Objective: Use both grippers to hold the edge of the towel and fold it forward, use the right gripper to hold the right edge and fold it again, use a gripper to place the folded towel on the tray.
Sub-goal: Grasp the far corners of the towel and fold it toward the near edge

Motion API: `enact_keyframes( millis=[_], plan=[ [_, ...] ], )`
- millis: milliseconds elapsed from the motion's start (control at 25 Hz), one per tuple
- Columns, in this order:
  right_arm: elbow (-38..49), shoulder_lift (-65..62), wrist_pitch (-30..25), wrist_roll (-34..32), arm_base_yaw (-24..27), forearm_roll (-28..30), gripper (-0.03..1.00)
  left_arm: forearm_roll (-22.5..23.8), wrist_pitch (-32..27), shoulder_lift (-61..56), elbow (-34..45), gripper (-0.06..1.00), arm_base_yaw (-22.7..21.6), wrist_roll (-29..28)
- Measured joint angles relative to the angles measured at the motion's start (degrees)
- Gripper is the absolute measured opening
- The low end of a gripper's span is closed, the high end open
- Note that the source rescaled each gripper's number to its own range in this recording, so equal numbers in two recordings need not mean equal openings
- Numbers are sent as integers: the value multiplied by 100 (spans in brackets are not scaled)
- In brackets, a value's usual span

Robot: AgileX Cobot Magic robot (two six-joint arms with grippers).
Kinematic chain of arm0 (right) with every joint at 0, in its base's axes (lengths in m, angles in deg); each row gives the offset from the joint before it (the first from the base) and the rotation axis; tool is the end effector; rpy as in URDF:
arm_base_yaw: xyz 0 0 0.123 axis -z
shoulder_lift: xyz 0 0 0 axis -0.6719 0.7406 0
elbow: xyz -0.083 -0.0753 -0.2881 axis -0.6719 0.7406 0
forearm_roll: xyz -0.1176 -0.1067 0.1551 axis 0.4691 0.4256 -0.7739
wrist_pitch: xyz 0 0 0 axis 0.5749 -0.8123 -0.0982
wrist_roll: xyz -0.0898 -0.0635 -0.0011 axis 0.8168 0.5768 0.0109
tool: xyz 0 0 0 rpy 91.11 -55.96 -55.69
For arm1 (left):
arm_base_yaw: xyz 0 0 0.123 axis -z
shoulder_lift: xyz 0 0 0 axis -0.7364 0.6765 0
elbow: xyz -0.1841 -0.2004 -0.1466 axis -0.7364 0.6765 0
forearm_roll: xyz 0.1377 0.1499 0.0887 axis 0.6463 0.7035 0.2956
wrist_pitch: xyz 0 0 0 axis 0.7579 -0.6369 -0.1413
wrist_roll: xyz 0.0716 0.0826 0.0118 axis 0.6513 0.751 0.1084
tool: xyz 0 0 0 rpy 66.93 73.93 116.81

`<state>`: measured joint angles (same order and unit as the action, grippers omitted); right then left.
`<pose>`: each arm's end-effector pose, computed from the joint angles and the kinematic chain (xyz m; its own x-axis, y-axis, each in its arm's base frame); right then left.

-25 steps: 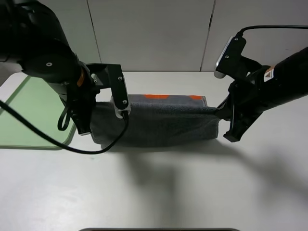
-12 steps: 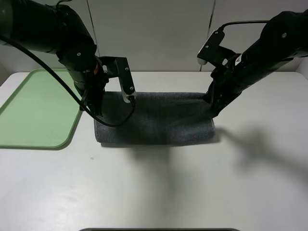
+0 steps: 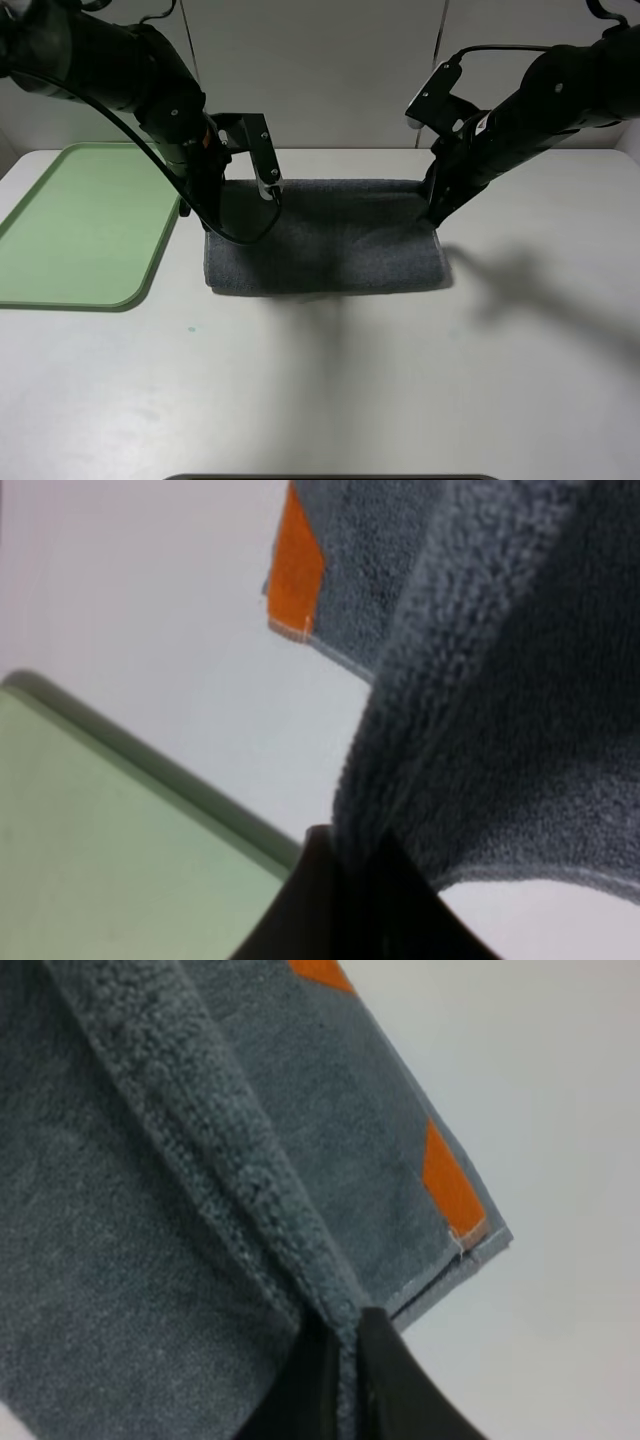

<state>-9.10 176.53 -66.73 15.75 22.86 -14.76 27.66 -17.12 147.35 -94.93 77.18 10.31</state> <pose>0.3284 0.1184 0.2125 -0.3749 -0.7914 -0.4828 -0.7409 0.5688 -0.3572 0.3619 -0.1715 0.1958 -0.2111 0.9652 -0.1543 0.7924 0.2615 0.5512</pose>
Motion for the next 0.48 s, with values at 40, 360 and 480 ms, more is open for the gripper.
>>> enact_keyframes(
  millis=[40, 360, 480],
  plan=[
    [0, 42, 64, 0, 0, 14, 0, 0, 7, 71, -38, 0, -13, 11],
    [0, 228, 436, 0, 0, 43, 0, 29, 170, 291, -109, 0, -45, 22],
    [0, 228, 457, 0, 0, 54, 0, 34, 177, 291, -109, 0, -45, 22]
  ],
)
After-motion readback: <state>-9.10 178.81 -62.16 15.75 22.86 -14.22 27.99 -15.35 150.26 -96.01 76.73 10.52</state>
